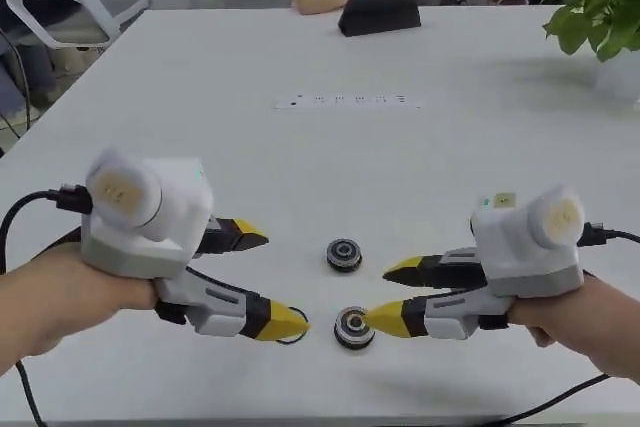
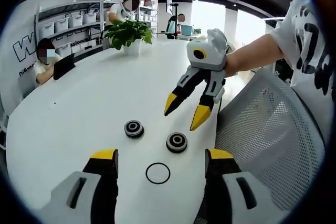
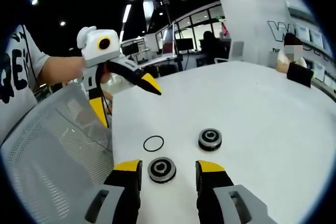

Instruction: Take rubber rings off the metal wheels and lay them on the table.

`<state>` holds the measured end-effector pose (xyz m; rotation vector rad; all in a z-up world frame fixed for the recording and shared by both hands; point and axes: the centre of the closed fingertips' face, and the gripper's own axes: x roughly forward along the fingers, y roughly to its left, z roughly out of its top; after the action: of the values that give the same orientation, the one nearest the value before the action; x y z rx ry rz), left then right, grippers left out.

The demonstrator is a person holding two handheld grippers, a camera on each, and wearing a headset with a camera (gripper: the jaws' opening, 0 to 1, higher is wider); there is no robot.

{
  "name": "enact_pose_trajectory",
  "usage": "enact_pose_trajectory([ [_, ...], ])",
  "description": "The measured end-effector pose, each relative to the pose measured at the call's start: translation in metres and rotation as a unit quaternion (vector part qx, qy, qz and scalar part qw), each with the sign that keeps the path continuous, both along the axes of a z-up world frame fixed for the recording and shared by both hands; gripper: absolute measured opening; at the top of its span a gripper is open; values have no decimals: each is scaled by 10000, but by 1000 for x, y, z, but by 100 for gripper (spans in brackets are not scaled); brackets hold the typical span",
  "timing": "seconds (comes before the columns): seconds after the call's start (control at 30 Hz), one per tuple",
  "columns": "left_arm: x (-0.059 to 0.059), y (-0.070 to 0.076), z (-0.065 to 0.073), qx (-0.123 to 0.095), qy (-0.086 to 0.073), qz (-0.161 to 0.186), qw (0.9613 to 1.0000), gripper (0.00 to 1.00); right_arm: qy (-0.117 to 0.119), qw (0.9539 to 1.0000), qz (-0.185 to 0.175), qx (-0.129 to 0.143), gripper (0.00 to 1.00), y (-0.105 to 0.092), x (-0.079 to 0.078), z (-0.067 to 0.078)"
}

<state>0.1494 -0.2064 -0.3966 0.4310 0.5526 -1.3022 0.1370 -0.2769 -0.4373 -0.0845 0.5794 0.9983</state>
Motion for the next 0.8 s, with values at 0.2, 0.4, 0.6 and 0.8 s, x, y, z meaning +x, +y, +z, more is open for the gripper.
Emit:
enact_pose_trajectory([
  [0.2,-1,-8,-7,59,33,-95,9999,64,10,10000,6,-76,38,-3,-3,-8],
  [0.4,-1,-15,-14,96,90,-160,9998,63,27,9999,-8,-130,37,-6,-5,-15],
  [0.6,-2,-21,-21,157,120,-235,9995,62,16,9998,34,-193,36,-6,-8,-22],
  [0.8,-6,-27,-27,204,146,-317,9992,60,-10,9997,69,-221,33,-6,-10,-25],
])
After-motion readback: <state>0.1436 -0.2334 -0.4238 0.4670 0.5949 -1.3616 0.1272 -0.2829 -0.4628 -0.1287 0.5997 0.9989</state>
